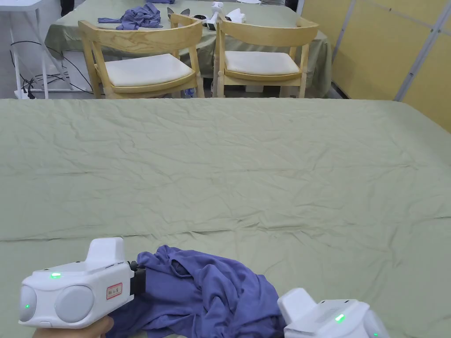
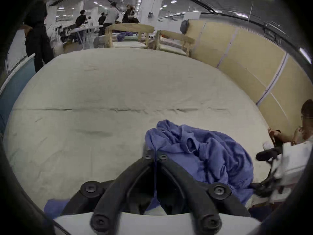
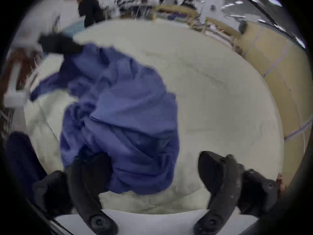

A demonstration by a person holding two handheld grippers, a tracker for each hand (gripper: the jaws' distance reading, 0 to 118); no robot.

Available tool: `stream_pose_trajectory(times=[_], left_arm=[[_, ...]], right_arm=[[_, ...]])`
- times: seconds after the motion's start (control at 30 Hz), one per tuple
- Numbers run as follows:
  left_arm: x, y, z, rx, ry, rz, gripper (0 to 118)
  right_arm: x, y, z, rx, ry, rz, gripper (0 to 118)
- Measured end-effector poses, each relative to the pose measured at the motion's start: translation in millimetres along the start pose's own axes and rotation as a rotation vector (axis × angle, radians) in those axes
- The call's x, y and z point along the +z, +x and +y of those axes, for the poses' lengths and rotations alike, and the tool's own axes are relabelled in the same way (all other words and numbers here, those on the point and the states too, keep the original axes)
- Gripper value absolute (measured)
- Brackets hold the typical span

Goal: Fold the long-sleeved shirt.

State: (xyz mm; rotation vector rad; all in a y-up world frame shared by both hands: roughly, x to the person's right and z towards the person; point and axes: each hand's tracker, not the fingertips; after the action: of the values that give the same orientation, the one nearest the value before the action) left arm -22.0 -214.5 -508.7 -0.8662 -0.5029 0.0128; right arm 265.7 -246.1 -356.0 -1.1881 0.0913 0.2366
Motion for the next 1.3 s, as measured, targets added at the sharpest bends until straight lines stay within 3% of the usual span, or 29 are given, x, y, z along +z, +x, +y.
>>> stream_pose_trajectory(times=[0.03, 0.07, 0.1, 0.17, 0.2, 0.3, 0.37, 0.47, 0.63, 0.73, 0.97, 1.13, 1.3], left_arm=[[3, 0, -1, 0.012, 0.004, -0.010, 0], [5, 0, -1, 0.027, 0.008, -0.020, 0], [7, -1, 0, 0.049, 0.009, -0.033, 0], [19, -1, 1, 0.083, 0.012, -0.044, 0], [30, -1, 0, 0.104, 0.027, -0.045, 0], [80, 0, 0, 0.204, 0.140, -0.116, 0], [120, 3, 1, 0.245, 0.235, -0.125, 0], [177, 13, 12, 0.254, 0.403, -0.124, 0], [254, 24, 59, 0.267, 0.626, -0.168, 0], [285, 19, 96, 0.245, 0.759, -0.115, 0], [293, 1, 206, 0.267, 0.806, -0.135, 0], [266, -22, 279, 0.269, 0.781, -0.066, 0], [225, -52, 319, 0.340, 0.770, -0.053, 0]], right_arm=[[-1, -1, 3, -0.018, -0.016, 0.056, 64], [3, 0, 6, -0.063, -0.004, 0.124, 22], [11, -1, 7, -0.120, 0.011, 0.162, 20], [37, -4, 3, -0.120, 0.096, 0.030, 19], [53, -4, 0, -0.119, 0.171, 0.020, 19], [117, -5, -21, -0.222, 0.395, 0.050, 19], [156, -3, -30, -0.276, 0.525, 0.022, 18], [210, -5, -36, -0.265, 0.728, -0.034, 18], [277, 12, -3, -0.283, 0.900, -0.071, 17], [309, 34, 33, -0.299, 0.943, -0.106, 17], [353, 91, 162, -0.297, 0.945, -0.152, 17], [337, 134, 259, -0.301, 0.796, -0.294, 17], [299, 165, 327, -0.337, 0.711, -0.252, 17]])
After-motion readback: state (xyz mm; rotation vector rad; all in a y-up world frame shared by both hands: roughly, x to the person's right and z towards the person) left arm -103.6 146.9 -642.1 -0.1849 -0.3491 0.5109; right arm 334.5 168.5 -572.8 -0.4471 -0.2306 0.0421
